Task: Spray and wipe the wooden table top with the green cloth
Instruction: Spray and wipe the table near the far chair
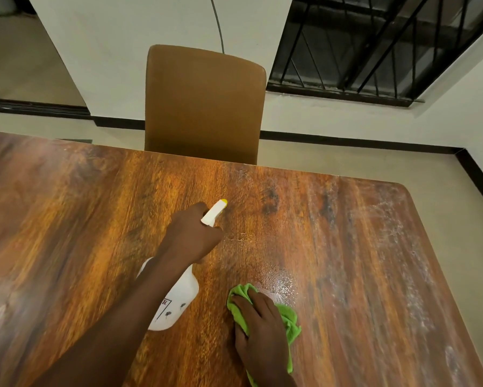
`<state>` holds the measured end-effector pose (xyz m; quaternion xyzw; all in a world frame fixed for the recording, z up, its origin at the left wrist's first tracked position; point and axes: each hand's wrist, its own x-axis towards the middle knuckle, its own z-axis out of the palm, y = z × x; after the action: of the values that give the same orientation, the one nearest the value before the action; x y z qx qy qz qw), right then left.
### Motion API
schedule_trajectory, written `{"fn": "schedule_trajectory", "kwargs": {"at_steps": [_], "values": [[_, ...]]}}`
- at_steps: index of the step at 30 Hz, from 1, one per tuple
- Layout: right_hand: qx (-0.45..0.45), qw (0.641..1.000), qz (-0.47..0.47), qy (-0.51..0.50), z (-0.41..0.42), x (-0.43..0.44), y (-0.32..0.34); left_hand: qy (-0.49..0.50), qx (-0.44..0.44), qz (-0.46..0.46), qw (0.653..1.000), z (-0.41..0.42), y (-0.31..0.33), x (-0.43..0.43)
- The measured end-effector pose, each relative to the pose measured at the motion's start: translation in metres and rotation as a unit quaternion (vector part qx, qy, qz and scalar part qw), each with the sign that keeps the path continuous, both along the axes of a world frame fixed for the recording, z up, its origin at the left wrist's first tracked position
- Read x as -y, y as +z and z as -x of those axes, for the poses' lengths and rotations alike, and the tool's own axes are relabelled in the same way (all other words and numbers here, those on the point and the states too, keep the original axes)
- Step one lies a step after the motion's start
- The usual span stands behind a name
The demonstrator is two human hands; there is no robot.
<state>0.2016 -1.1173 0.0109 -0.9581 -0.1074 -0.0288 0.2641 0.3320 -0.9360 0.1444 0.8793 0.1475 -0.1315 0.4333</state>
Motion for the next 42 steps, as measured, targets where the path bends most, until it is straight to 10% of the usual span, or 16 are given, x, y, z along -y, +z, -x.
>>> {"fn": "schedule_trajectory", "kwargs": {"at_steps": [12, 19, 25, 42], "values": [[-0.013, 0.993, -0.007, -0.118, -0.068, 0.001, 0.008, 0.008, -0.019, 0.044, 0.999, 0.041, -0.014, -0.039], [0.005, 0.996, 0.000, 0.092, -0.027, -0.012, 0.006, 0.019, -0.027, 0.061, 0.998, 0.046, -0.020, -0.046], [-0.013, 0.999, -0.010, -0.045, -0.105, -0.022, 0.011, 0.062, -0.045, 0.124, 0.989, 0.036, -0.018, -0.060], [-0.029, 0.999, -0.022, -0.006, -0.148, -0.065, 0.008, 0.086, -0.037, 0.163, 0.982, 0.034, -0.022, -0.066]]}}
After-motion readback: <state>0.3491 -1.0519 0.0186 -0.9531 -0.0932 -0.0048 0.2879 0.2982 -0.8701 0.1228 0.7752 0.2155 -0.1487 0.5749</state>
